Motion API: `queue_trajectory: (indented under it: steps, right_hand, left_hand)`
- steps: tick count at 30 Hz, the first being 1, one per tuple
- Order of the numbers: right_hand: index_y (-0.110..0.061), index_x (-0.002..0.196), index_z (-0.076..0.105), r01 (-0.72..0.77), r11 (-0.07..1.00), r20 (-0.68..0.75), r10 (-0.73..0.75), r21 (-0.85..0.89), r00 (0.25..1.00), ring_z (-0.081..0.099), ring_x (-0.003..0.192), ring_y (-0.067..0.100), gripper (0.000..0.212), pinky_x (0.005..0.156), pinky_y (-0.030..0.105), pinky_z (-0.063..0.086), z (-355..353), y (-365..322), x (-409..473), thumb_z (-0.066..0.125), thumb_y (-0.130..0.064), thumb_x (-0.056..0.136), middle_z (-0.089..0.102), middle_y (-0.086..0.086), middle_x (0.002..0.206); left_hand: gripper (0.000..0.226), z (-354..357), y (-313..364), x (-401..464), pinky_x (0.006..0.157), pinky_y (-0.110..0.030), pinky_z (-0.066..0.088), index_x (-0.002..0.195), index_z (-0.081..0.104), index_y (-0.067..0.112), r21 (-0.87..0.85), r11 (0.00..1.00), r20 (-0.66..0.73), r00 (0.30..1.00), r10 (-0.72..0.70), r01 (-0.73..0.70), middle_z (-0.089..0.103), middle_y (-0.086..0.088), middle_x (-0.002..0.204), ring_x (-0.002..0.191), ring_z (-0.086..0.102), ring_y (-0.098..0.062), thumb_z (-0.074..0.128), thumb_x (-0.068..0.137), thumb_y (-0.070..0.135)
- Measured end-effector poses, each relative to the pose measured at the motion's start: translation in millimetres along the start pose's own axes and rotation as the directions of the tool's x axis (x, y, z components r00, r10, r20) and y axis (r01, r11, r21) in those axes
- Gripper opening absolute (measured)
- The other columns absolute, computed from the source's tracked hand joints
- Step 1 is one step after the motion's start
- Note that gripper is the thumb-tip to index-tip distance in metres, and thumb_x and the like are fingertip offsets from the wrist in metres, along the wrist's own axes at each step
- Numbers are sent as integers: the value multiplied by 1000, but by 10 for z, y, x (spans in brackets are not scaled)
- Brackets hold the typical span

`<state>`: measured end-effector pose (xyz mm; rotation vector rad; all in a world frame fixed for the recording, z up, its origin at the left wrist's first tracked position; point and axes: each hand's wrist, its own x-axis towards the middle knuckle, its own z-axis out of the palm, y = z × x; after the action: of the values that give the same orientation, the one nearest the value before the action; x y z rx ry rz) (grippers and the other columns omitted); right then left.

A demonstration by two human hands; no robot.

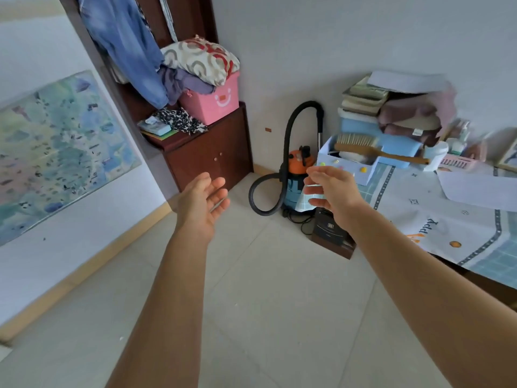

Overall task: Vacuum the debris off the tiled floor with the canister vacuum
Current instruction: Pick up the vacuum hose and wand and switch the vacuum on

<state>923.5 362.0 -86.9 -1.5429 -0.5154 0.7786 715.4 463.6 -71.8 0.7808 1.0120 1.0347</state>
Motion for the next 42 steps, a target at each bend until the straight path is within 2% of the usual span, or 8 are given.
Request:
queue_trajectory:
  steps: [6,10,15,21,27,35,39,42]
  right_hand:
    - [-11,115,68,7,1000,9,-6,-10,1000,65,81,16,17,67,27,56,117,-153,751,54,-10,105,68,7,99]
    - [-8,117,67,-5,1000,67,5,0,998,63,73,12,18,65,26,56,226,-200,1313,54,-9,105,65,4,88]
    - [-17,102,68,18,1000,118,-16,-14,993,67,75,15,15,74,32,59,248,-264,2216,55,-10,105,67,8,96]
    - [-19,95,68,-3,998,161,13,-61,987,67,74,16,20,86,42,60,134,-441,3353,55,-8,104,67,8,93]
    - [-14,110,69,-35,992,203,58,-117,977,66,75,13,16,65,25,58,227,-483,4346,55,-9,105,69,5,94]
    - [-15,107,68,-100,984,240,133,-144,961,66,75,11,12,62,24,55,677,-312,5368,56,-11,105,68,1,89]
    - [-15,107,68,-153,972,228,193,-181,954,66,77,13,12,66,26,56,959,-237,5991,57,-11,105,68,4,92]
    - [-13,107,67,-189,957,236,240,-218,942,64,73,13,11,57,23,55,1115,-251,6428,57,-9,105,67,5,89]
  left_hand:
    - [29,344,53,644,72,-30,56,127,57,15,-12,1000,-4,1000,0,0,71,-1,93,83,64,-16,54,100,24]
    - [27,698,-23,1081,74,-30,57,125,57,16,-20,1000,9,1000,-25,25,71,-1,92,82,64,-16,53,100,24]
    - [26,1217,-111,1776,70,-30,56,124,57,17,-62,998,-6,1000,-16,15,71,-2,93,80,64,-16,53,100,25]
    - [21,1932,-211,2618,73,-31,55,118,59,17,-59,998,-56,998,-38,34,70,-3,98,85,64,-18,53,100,26]
    - [27,2419,-345,3323,73,-31,55,125,59,15,-71,995,-109,991,-81,73,71,-2,93,81,64,-17,55,100,24]
    - [31,2582,-417,4341,71,-31,54,129,57,13,-72,988,-180,973,-145,134,71,-2,97,88,65,-18,55,100,24]
    - [33,2760,-513,5012,72,-30,54,132,56,12,-86,971,-124,965,-231,222,71,-3,99,88,65,-18,52,101,23]
    - [33,2876,-553,5480,73,-31,54,132,55,11,-79,965,-102,961,-259,252,71,-3,97,86,66,-18,50,102,23]
